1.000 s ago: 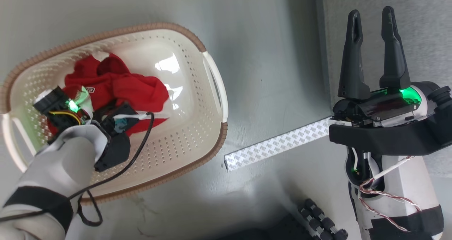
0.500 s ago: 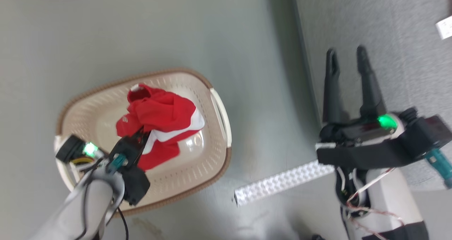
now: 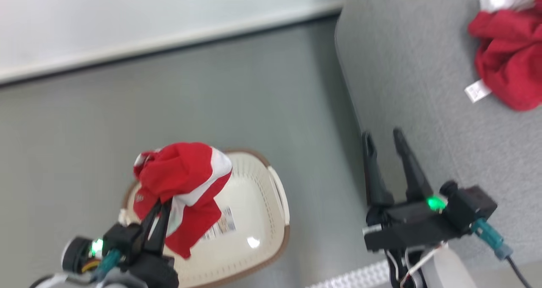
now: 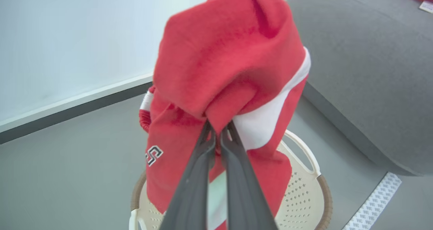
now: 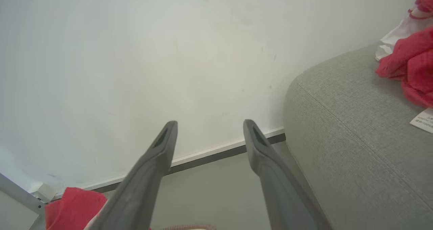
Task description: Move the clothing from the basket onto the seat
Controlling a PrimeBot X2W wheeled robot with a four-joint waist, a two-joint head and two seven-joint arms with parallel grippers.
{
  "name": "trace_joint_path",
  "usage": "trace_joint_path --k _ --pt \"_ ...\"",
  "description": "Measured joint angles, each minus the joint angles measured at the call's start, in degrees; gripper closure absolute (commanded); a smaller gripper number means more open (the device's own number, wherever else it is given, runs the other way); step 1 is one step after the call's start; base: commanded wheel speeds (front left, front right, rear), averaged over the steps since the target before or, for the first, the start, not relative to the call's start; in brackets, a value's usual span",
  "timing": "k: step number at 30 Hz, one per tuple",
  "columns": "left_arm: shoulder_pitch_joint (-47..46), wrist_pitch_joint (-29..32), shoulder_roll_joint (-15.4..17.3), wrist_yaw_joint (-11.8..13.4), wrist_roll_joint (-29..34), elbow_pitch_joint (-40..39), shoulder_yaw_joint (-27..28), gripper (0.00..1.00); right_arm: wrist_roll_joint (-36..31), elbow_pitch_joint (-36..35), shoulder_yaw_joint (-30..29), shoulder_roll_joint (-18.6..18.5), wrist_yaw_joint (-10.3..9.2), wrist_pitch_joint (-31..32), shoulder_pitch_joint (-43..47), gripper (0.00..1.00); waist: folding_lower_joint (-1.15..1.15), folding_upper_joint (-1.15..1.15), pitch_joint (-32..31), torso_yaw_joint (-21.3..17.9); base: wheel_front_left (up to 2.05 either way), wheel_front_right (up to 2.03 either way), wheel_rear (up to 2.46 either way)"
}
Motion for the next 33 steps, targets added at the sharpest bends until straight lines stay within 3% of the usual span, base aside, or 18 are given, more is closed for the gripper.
trace_joint_path --k 19,33 --pt "18.32 0.0 -10.28 -5.34 3.61 -17.2 20.68 1.0 5.28 2.24 10.81 -6.1 0.0 -0.01 8.54 0.0 0.01 -0.01 -19.77 4.73 0.0 0.0 0.0" --pt "21.71 -0.01 -13.16 -8.91 5.12 -21.01 25.5 1.0 6.69 1.92 13.72 -7.88 0.0 -0.01 10.65 0.0 0.02 0.0 -25.46 5.6 0.0 0.0 0.0"
